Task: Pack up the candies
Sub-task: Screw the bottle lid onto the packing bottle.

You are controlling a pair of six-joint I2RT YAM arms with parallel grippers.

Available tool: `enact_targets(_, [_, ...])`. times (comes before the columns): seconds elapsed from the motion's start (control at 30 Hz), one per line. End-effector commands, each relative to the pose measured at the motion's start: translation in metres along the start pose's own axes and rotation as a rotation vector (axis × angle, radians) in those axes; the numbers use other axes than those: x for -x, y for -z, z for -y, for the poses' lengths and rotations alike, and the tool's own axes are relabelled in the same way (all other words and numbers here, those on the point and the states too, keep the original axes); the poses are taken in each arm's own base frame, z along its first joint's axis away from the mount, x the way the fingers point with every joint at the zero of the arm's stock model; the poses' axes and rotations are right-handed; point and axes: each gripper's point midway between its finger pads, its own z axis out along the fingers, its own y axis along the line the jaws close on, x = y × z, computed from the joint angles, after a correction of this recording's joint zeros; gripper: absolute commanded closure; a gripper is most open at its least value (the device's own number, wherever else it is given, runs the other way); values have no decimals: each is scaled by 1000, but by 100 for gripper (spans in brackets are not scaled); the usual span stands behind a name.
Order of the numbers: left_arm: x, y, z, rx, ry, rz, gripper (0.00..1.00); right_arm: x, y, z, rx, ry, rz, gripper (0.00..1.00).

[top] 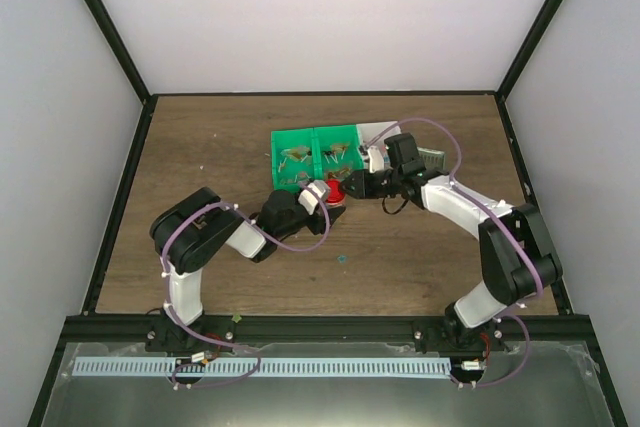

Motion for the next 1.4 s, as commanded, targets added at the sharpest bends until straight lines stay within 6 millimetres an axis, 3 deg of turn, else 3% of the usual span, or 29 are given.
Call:
enact_targets(0.0, [-45,2,-3,5,31,-132,36,18,5,3,-88,31,26,71])
enact_targets(0.23, [-44,0,-4,5,21,-130,36,29,-7,11,-105,54,11,73])
enact_targets(0.53, [-45,-1,-5,14,28,-133,34,29,-11,5,-64,72,-3,88])
enact_targets(0.8, [-41,-2,-9,32,43,-123,34,-7,-16,3,17,17,-97,99])
enact_targets(1.13, [-45,-3,-16,59,78,-137,35,-59,-8,3,62,-39,-229,99])
enact_targets(1.37, [-43,-7,-25,79,100,-130,35,-81,1,-7,90,-58,-261,99])
